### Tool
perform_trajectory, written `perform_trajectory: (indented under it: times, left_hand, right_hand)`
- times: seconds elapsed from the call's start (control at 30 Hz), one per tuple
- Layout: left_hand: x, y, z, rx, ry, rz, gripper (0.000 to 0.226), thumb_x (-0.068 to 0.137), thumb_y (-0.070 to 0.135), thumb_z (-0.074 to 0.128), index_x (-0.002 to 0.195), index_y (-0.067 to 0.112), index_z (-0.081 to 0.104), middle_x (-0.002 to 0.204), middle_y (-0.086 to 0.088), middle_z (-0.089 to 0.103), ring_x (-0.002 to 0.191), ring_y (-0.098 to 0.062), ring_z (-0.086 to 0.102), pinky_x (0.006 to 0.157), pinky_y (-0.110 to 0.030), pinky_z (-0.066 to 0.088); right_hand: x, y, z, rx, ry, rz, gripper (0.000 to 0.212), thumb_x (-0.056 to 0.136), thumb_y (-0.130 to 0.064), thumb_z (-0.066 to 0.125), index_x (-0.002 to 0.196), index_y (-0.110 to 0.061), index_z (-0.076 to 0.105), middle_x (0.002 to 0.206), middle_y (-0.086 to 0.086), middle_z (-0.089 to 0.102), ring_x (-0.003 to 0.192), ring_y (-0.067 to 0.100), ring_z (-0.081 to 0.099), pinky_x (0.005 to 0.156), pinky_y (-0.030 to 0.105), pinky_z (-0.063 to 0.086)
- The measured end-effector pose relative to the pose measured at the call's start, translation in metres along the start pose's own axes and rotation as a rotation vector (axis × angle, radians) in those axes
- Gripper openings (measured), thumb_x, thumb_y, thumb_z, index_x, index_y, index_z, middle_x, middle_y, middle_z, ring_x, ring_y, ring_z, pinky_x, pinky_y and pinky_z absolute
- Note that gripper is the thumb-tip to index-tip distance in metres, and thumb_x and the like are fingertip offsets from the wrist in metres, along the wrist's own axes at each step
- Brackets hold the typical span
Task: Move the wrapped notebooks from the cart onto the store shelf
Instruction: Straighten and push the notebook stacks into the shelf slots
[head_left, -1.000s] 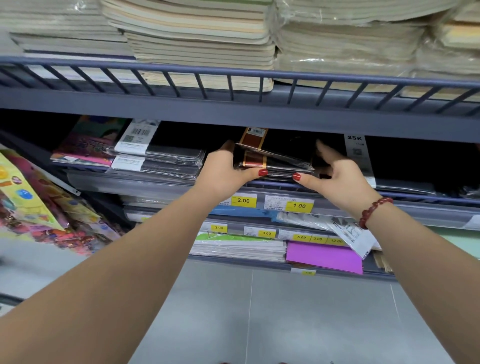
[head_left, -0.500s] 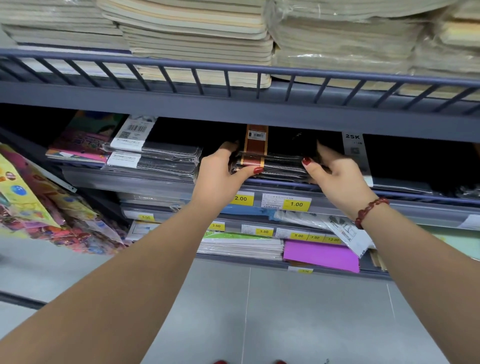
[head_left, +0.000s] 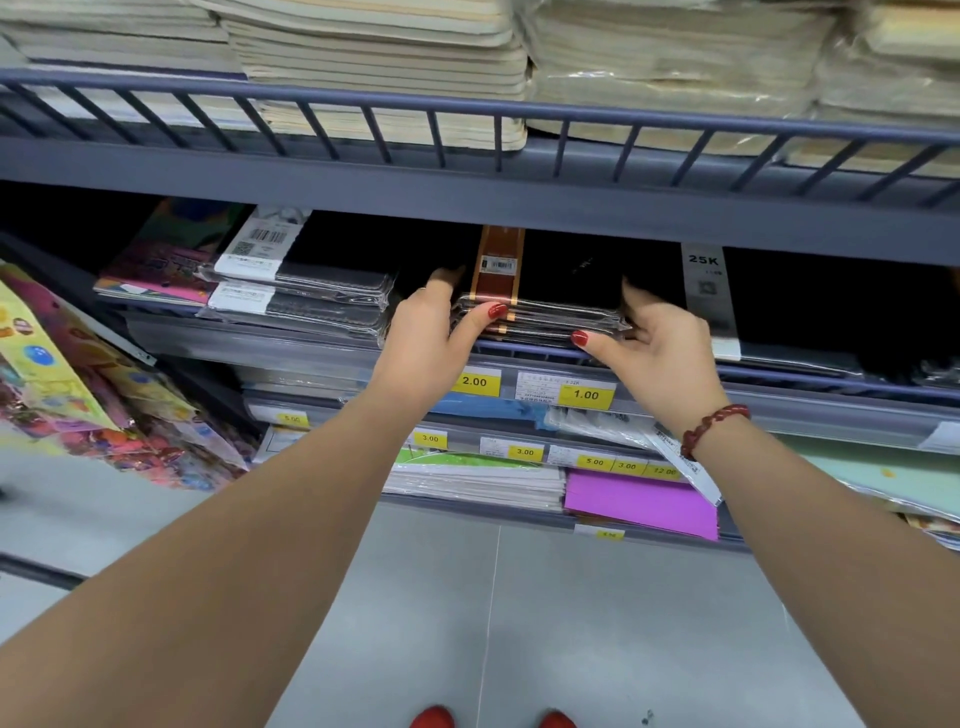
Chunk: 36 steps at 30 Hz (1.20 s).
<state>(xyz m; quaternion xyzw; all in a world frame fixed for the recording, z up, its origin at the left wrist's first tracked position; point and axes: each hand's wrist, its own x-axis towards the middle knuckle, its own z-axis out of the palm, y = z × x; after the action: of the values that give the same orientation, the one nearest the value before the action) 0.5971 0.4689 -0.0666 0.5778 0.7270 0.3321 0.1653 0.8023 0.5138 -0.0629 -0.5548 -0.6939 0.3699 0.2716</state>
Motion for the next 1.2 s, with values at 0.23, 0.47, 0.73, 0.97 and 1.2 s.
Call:
perform_trajectory:
  times: [0.23, 0.47, 0.73, 0.97, 1.2]
  left_hand:
    - [-0.005, 0.002, 0.001, 0.056, -0.001, -0.005, 0.026, 0.095, 0.033, 0.051, 0.098, 0.009, 0.043, 0.073, 0.001, 0.052, 0.061, -0.014, 0.047, 0.054, -0.027, 0.031]
    - [-0.017, 0.012, 0.001, 0.036, 0.000, -0.028, 0.028, 0.095, 0.029, 0.053, 0.109, 0.005, 0.051, 0.098, -0.003, 0.058, 0.082, -0.017, 0.053, 0.068, -0.020, 0.036]
    - [-0.052, 0.032, -0.045, 0.209, -0.069, 0.104, 0.055, 0.095, 0.026, 0.053, 0.144, 0.008, 0.035, 0.149, -0.008, 0.037, 0.138, -0.020, 0.031, 0.110, -0.027, 0.025]
    - [-0.062, 0.014, -0.116, 0.533, -0.075, 0.212, 0.064, 0.086, 0.041, 0.061, 0.139, 0.009, 0.044, 0.146, -0.010, 0.042, 0.136, -0.028, 0.037, 0.112, -0.040, 0.032]
    - [-0.052, -0.036, -0.171, 0.609, -0.080, 0.096, 0.087, 0.078, 0.054, 0.066, 0.144, 0.007, 0.033, 0.151, -0.012, 0.034, 0.140, -0.028, 0.029, 0.115, -0.040, 0.026]
  right_hand:
    - [-0.001, 0.000, -0.003, 0.057, -0.004, -0.029, 0.071, 0.085, -0.029, 0.067, 0.145, -0.011, 0.032, 0.146, 0.005, 0.042, 0.109, -0.002, 0.040, 0.080, -0.005, 0.032]
    - [-0.007, -0.007, -0.004, -0.008, 0.013, -0.031, 0.067, 0.089, -0.035, 0.061, 0.145, -0.011, 0.034, 0.140, 0.005, 0.050, 0.100, -0.001, 0.052, 0.072, -0.005, 0.036]
    - [-0.038, -0.035, -0.029, -0.566, 0.031, -0.208, 0.072, 0.085, -0.042, 0.062, 0.144, -0.012, 0.031, 0.121, 0.013, 0.055, 0.114, 0.032, 0.046, 0.095, 0.039, 0.038]
    - [-0.054, -0.087, -0.020, -0.724, -0.097, -0.383, 0.069, 0.085, -0.046, 0.058, 0.142, -0.015, 0.034, 0.140, 0.006, 0.044, 0.128, 0.026, 0.037, 0.104, 0.036, 0.031]
    - [-0.052, -0.128, 0.025, -0.628, -0.184, -0.402, 0.077, 0.085, -0.046, 0.061, 0.146, -0.012, 0.027, 0.147, 0.006, 0.034, 0.134, 0.024, 0.029, 0.112, 0.033, 0.025]
